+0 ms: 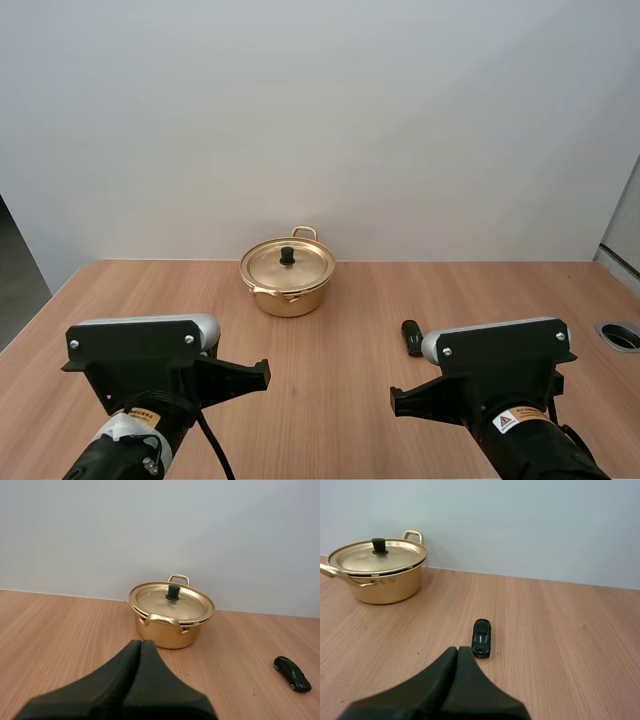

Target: Open the pot, put the car inside, and close it

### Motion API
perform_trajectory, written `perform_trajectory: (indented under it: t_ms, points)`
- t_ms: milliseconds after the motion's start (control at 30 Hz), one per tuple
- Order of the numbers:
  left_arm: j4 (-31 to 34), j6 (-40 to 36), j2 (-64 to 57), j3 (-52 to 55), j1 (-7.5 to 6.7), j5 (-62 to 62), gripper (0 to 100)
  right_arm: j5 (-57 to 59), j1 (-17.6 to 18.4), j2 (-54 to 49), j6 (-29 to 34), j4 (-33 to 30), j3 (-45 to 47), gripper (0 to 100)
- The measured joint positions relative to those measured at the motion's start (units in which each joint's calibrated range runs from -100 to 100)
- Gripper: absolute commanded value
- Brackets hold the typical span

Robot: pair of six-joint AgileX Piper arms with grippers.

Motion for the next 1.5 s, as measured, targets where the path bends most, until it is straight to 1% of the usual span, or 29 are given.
perform_trajectory:
  t_ms: [300,433,533,633,733,833,933,1033,1100,1167,1233,1300,1400,1500]
  points:
    - [-0.4,0.2,0.0,0.0,0.00,-1.4,0,-0.7,0.0,0.0,0.0,1.0,0.0,0]
    - [1.6,4.3,0.0,0.0,0.00,-5.6,0,-6.6,0.0,0.0,0.0,0.3,0.0,0]
    - [1.6,8.0,1.1,-1.4,0.00,-5.4,0,-7.6,0.0,1.7,0.6,0.4,-2.4,0]
    - [1.9,10.2,5.7,-5.8,0.00,-5.4,0,-4.9,0.0,6.7,1.1,-0.7,-7.7,0]
    - [3.5,10.5,11.3,-11.4,0.00,-2.2,0,0.3,0.0,11.9,1.8,-2.6,-13.7,0]
    - [5.8,9.8,17.3,-17.7,0.00,3.4,0,1.1,0.0,17.9,4.4,-3.1,-20.0,0]
    - [6.4,9.2,22.8,-23.5,0.00,11.1,0,3.2,0.0,23.8,5.0,-4.3,-25.9,0]
    - [5.2,9.5,28.8,-28.3,0.00,15.8,0,7.0,0.0,29.4,4.7,-4.3,-30.9,0]
    - [4.2,10.2,32.4,-30.5,-0.09,16.5,0,7.6,0.0,33.4,4.2,-4.3,-34.0,0]
    - [3.1,12.0,36.4,-33.2,-0.71,15.5,0,7.3,0.0,37.0,3.1,-4.3,-37.1,0]
    - [2.9,15.0,39.9,-36.2,-1.15,12.2,0,8.0,0.0,40.5,2.2,-4.3,-40.1,0]
    - [1.6,17.7,43.9,-40.0,-1.83,10.4,0,10.8,0.0,44.5,1.7,-3.9,-43.3,0]
    - [-1.2,22.1,49.6,-45.3,-1.98,10.8,0,12.6,0.0,50.5,1.0,-3.9,-46.7,0]
    - [-1.7,25.1,55.9,-50.4,-1.98,15.3,0,12.4,0.0,56.0,0.1,-3.6,-48.0,0]
